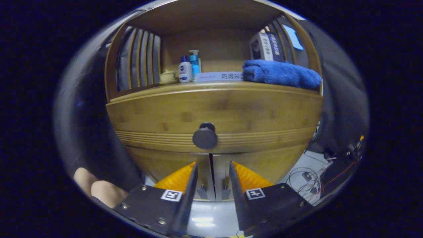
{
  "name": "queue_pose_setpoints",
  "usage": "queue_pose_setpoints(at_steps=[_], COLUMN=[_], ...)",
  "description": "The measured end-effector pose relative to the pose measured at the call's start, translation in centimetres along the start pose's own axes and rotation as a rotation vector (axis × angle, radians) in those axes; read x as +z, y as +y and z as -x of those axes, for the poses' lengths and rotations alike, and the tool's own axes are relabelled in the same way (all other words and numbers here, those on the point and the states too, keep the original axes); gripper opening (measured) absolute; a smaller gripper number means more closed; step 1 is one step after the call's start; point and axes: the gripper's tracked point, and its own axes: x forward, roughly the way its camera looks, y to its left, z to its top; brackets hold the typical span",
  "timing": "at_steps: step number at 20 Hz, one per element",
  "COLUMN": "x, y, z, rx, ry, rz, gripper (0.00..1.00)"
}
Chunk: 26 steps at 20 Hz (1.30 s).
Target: Pull open the drawer, take out the items inside it, and place them on the countertop above the cabinet.
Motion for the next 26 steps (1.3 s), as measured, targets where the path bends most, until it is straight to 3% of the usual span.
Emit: queue_pose_setpoints(at_steps=[2,4,5,6,11,13,16,21,26], x=[1.2,2.3,2.8,3.1,3.0,2.1,2.4,3.2,3.1], y=[0.5,1.4,1.6,1.7,1.5,0.1,0.0,0.5,0.4], z=[-0.7,-1.8,-2.3,-2.9,-4.3,-4.4,-4.8,-4.4,-4.1], rx=[-0.009,-0.004,-0.003,-0.007,-0.037,-0.089,-0.087,-0.069,-0.084], ry=[-0.026,-0.043,-0.048,-0.051,-0.041,-0.010,-0.017,-0.046,-0.053], rz=[0.047,0.056,0.053,0.053,0.068,0.077,-0.016,-0.075,-0.020], gripper=[0.72,0.74,0.83,0.83,0.82,0.80,0.51,0.52,0.55])
